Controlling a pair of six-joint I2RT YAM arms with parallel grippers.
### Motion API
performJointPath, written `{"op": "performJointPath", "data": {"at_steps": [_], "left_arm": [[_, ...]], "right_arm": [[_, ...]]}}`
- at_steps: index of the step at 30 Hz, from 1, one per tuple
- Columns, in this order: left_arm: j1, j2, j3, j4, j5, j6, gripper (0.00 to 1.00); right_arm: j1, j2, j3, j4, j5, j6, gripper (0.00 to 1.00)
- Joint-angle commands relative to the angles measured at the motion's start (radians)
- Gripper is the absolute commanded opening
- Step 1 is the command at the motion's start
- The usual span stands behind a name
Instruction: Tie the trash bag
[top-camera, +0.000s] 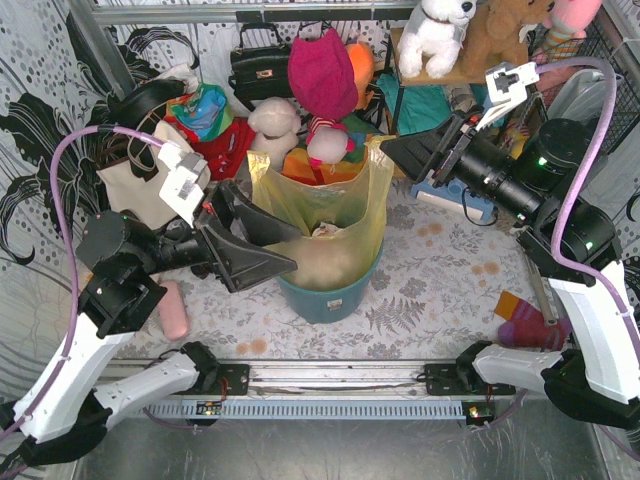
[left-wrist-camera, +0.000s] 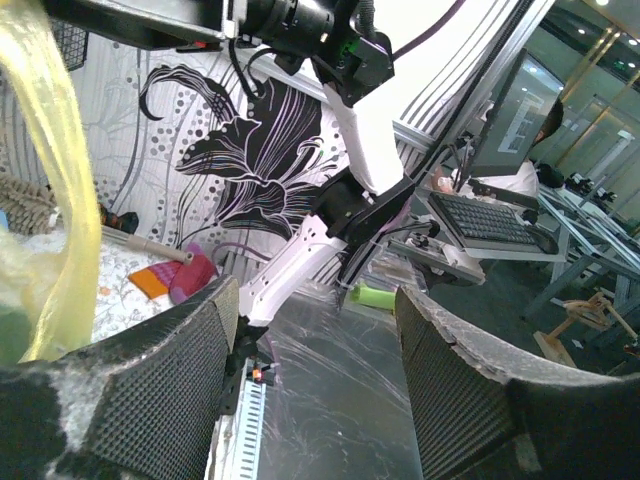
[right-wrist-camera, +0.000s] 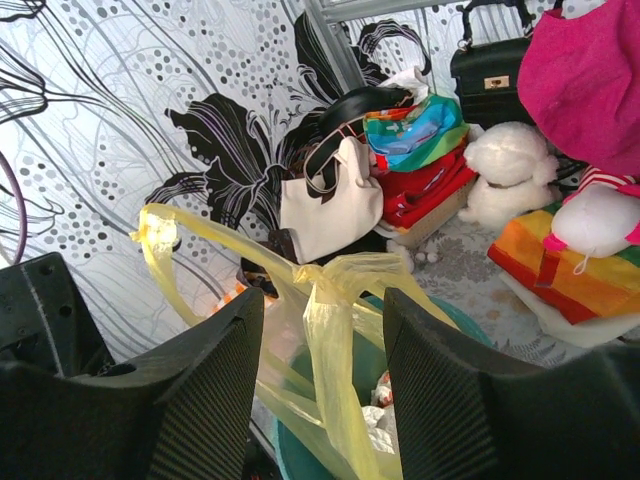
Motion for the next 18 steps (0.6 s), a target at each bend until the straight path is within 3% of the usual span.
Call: {"op": "performJointPath", "data": {"at_steps": [1, 6, 10, 14, 18], "left_arm": [[-0.150, 0.053, 0.042, -0.042, -0.239, 0.151, 0.71], [-0.404, 0.128, 0.092, -0.095, -0.519, 0.310, 0.68], [-0.560, 0.145, 0.038, 0.028, -0.745, 0.460, 0.68], [-0.629, 0.178, -0.035, 0.261, -0.826, 0.572, 0.72], [-0.639, 0.233, -0.043, 0.368, -0.873, 0.666, 0.70]], "right_arm": [[-0.002, -0.003, 0.036, -0.011, 0.041, -0.066, 0.51], [-0.002, 0.002, 0.077, -0.018, 0.050, -0.140, 0.50], [-0.002, 0.019, 0.110, -0.038, 0.014, -0.221, 0.50], [-0.002, 0.047, 0.160, -0.069, -0.083, -0.321, 0.52], [-0.002, 0.093, 0.226, -0.126, -0.182, -0.465, 0.57]]}}
